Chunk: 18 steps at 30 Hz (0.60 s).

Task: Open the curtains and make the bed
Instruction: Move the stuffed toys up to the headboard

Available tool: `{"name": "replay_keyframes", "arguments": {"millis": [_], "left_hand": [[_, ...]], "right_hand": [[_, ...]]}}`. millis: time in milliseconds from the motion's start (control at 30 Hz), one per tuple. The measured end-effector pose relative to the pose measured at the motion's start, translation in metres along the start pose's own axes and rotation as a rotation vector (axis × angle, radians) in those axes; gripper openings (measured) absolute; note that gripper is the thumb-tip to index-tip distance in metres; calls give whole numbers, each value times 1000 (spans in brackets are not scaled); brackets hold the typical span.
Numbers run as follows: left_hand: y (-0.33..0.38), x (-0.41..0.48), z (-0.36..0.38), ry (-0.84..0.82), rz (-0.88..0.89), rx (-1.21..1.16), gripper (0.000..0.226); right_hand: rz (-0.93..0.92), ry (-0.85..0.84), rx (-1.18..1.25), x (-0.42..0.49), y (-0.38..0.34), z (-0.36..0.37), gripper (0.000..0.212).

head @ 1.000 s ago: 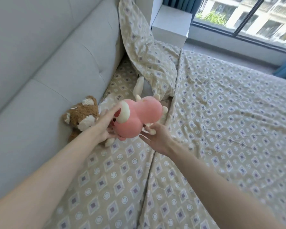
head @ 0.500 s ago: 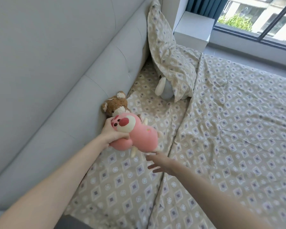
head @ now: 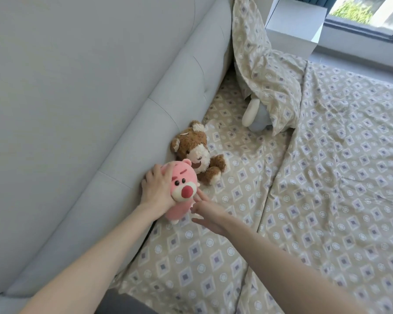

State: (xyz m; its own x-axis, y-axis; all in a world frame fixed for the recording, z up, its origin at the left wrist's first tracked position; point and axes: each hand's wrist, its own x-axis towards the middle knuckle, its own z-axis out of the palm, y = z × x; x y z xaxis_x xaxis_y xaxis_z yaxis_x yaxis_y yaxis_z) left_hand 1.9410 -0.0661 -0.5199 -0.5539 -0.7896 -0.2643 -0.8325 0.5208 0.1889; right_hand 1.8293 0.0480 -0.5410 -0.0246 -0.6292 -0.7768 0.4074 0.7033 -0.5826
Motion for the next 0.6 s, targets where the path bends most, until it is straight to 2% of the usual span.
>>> {"name": "replay_keyframes", "arguments": {"millis": [100, 233, 367, 467, 600], "left_hand": [[3, -1, 20, 130, -37, 109, 100], [-4, 2, 30, 244, -17, -97, 106], [-4, 0, 38, 208, -24, -210, 102], [2, 0, 45, 169, 1, -96, 99], [9, 3, 44, 151, -32, 190, 101]], "right_hand": [[-17, 35, 9, 20, -4, 8, 94], [-84, 149, 12, 30, -16, 3, 91], [-117, 211, -69, 31, -16, -7, 74], [-105, 199, -92, 39, -15, -6, 67], [-52, 180, -95, 49, -18, -4, 71]]}}
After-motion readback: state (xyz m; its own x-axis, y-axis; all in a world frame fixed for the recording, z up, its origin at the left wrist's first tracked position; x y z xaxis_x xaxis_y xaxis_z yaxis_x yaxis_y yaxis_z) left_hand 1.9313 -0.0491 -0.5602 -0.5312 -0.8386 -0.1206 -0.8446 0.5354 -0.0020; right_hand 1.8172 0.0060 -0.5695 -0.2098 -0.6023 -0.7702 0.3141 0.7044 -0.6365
